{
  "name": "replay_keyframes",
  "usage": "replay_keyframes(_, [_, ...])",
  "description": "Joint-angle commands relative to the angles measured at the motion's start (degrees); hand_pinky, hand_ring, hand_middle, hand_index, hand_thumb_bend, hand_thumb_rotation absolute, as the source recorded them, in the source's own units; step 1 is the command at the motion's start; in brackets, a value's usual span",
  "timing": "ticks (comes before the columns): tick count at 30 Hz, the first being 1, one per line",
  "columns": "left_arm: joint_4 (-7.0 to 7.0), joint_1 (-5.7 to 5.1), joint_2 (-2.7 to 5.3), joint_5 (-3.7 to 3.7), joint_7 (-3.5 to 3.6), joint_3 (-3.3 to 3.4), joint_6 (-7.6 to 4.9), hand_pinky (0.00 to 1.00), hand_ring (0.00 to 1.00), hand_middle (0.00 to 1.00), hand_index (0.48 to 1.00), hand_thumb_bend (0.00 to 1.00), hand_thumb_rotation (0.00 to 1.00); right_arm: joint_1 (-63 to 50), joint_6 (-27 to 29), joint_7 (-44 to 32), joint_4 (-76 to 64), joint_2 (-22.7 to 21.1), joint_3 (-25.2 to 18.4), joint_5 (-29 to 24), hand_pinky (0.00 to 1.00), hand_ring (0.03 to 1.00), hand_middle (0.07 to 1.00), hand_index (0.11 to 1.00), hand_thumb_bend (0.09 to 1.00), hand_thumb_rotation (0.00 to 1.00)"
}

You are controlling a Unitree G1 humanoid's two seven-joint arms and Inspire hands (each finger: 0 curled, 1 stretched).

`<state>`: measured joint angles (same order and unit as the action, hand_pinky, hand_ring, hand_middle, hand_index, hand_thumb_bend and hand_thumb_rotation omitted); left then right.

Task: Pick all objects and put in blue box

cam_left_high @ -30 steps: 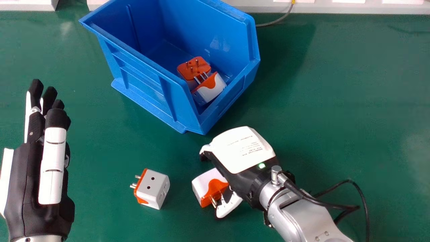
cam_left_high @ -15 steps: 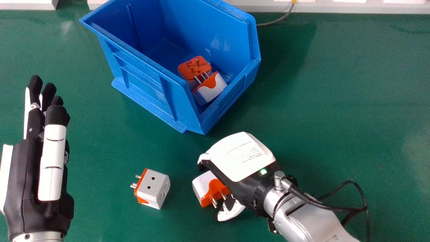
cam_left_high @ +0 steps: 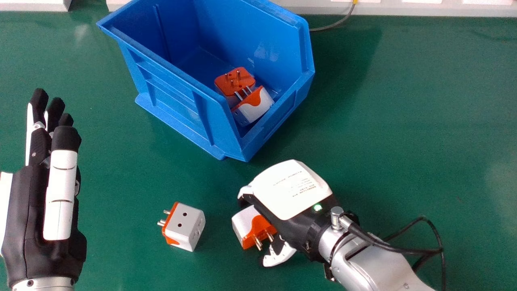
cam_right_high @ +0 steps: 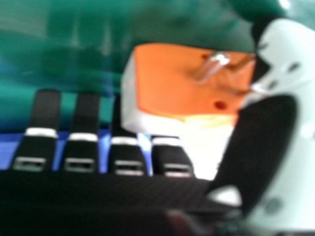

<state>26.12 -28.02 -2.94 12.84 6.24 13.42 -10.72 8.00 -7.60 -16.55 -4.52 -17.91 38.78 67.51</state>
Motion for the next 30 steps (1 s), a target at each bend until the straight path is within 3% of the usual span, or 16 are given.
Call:
replay_keyframes(1, [1.65,-0.08,-0.24,-0.23,0.05,0.37,-0.79,1.00,1.00,1.00,1.000,0.79,1.00,-0.95,1.34,1.30,0.89,0.43,-0.56,-2.20,0.62,0.720,0.756,0.720,0.560,0.20])
replay_keyframes(2, [1.69,-0.10,-0.21,-0.14,0.07,0.37,-0.80,1.00,1.00,1.00,1.000,0.79,1.00,-0.94,1.57,1.69,1.24,0.60,-0.83,-3.01,0.62,0.720,0.756,0.720,0.560,0.20])
replay_keyframes(3, [1.64,-0.11,-0.30,-0.05,0.22,0.40,-0.86,1.00,1.00,1.00,1.000,0.79,1.00,-0.82,1.56,1.45,1.46,0.81,-1.08,-3.81,0.56,0.650,0.685,0.680,0.550,0.16])
replay_keyframes(5, [1.58,-0.11,-0.45,0.06,0.40,0.44,-0.82,1.00,1.00,1.00,1.000,0.79,1.00,-0.30,1.31,0.41,1.66,1.10,-1.33,-4.79,0.50,0.593,0.634,0.645,0.542,0.13])
replay_keyframes(11, [1.66,-0.29,-0.52,0.16,0.64,0.51,-0.77,1.00,1.00,1.00,1.000,0.79,1.00,1.03,1.70,-0.43,2.60,1.56,-2.41,-7.50,0.42,0.508,0.572,0.562,0.529,0.07])
replay_keyframes(23, [1.90,-0.71,-0.09,-0.39,0.46,0.43,-0.84,1.00,1.00,1.00,1.000,0.79,1.00,1.58,3.96,0.69,2.83,0.18,-3.09,-9.53,0.38,0.448,0.529,0.484,0.518,0.01])
replay_keyframes(27, [1.95,-0.68,-0.01,-0.07,0.56,0.34,-0.81,1.00,1.00,1.00,1.000,0.79,1.00,1.61,4.40,0.81,2.88,0.01,-3.20,-9.82,0.38,0.443,0.524,0.476,0.517,0.01])
replay_keyframes(30, [1.81,-0.52,-0.11,-0.28,0.50,0.38,-0.72,1.00,1.00,1.00,1.000,0.79,1.00,1.63,4.62,1.09,2.88,0.02,-3.31,-9.82,0.37,0.441,0.521,0.471,0.516,0.00])
